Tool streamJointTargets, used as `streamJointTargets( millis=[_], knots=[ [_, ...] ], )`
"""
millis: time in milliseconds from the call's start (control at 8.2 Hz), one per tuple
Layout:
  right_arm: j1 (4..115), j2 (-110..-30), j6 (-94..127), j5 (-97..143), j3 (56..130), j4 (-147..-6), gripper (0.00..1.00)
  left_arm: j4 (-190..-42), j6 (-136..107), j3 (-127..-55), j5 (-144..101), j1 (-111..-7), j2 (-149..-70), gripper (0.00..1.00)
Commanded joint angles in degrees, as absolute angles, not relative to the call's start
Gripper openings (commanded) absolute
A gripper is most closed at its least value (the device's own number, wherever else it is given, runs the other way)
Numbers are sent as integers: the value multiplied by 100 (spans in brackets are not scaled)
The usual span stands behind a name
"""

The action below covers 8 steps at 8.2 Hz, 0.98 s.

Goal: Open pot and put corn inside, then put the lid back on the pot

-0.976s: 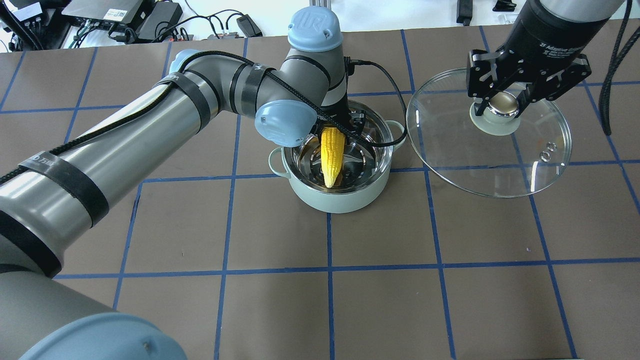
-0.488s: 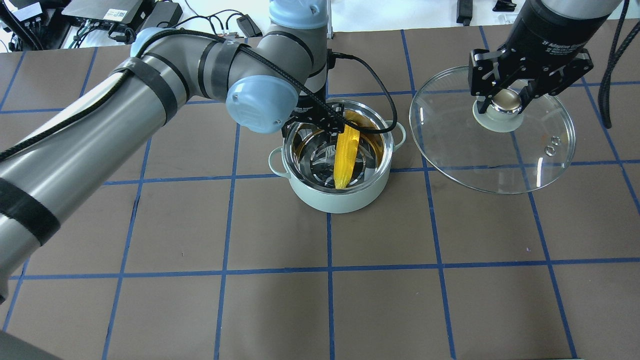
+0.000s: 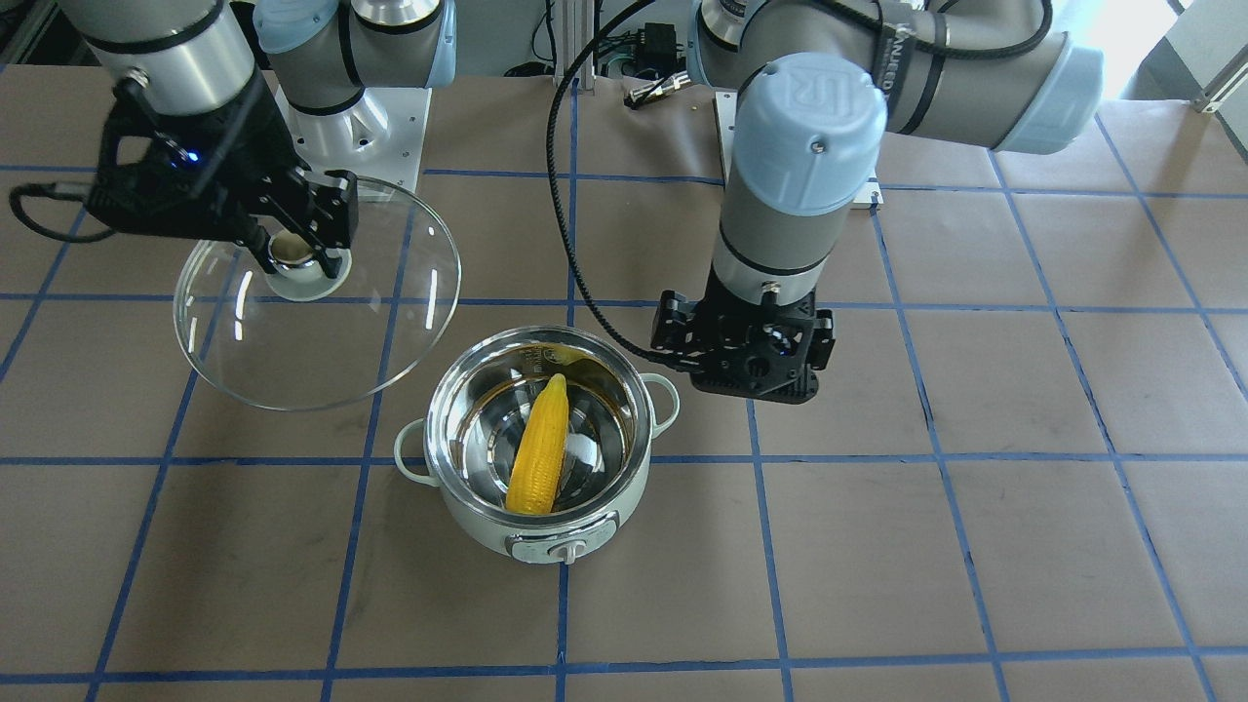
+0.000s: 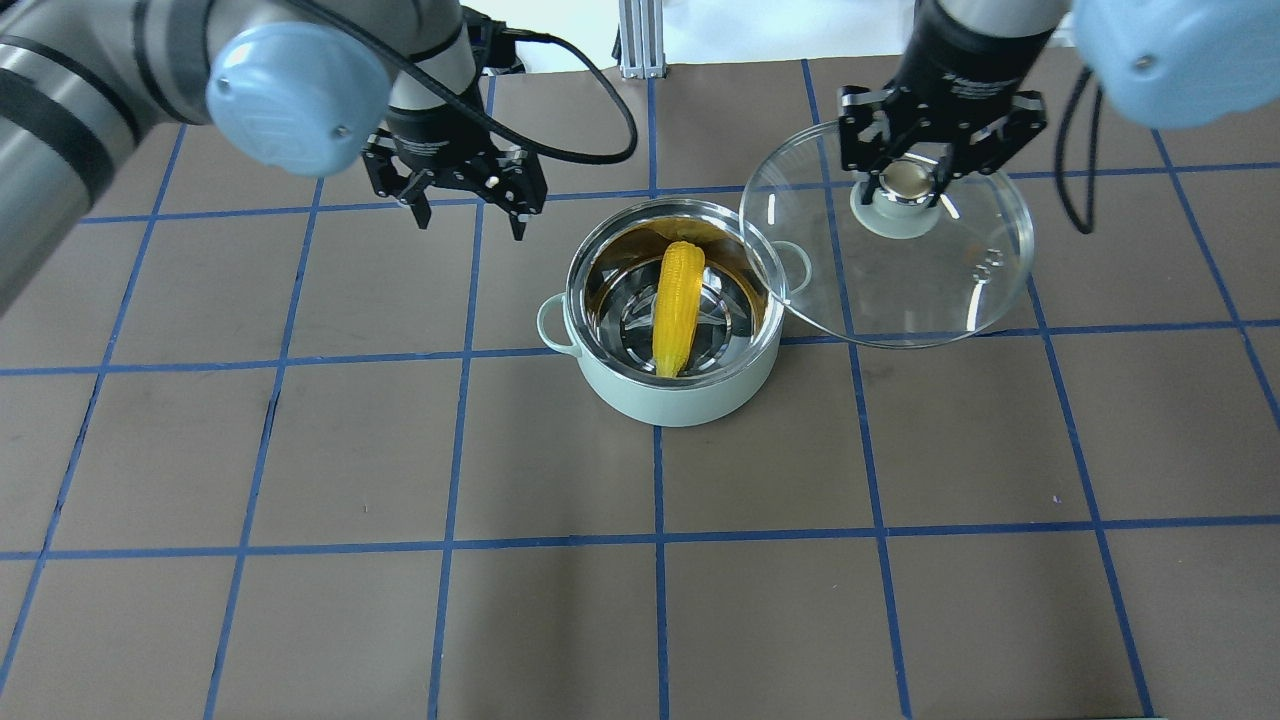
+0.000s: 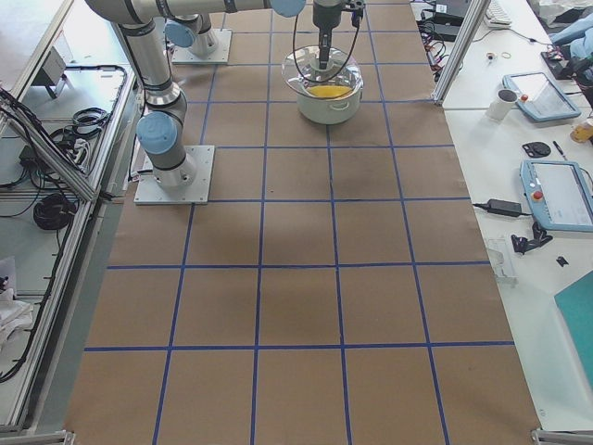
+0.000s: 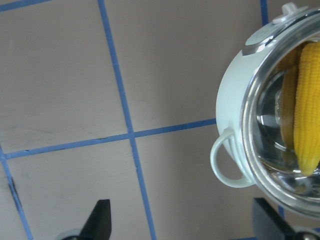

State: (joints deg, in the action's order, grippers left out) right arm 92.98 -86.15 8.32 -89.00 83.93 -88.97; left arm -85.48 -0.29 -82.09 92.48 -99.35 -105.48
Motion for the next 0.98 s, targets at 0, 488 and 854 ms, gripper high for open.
streamJointTargets(
  millis=[0,488,854],
  knots=[
    [10307,-7597,2035,-9009,8350,-10068,10,-9025,405,-8226,9246,-9396,-9943,100],
    [10758,-7031,2839,-9017,8367,-10740,8,-8983,142,-8297,9193,-9316,-9774,100],
    [10758,-7014,3100,-9009,8569,-10837,7,-8982,-141,-8297,9272,-9325,-9791,100]
  ],
)
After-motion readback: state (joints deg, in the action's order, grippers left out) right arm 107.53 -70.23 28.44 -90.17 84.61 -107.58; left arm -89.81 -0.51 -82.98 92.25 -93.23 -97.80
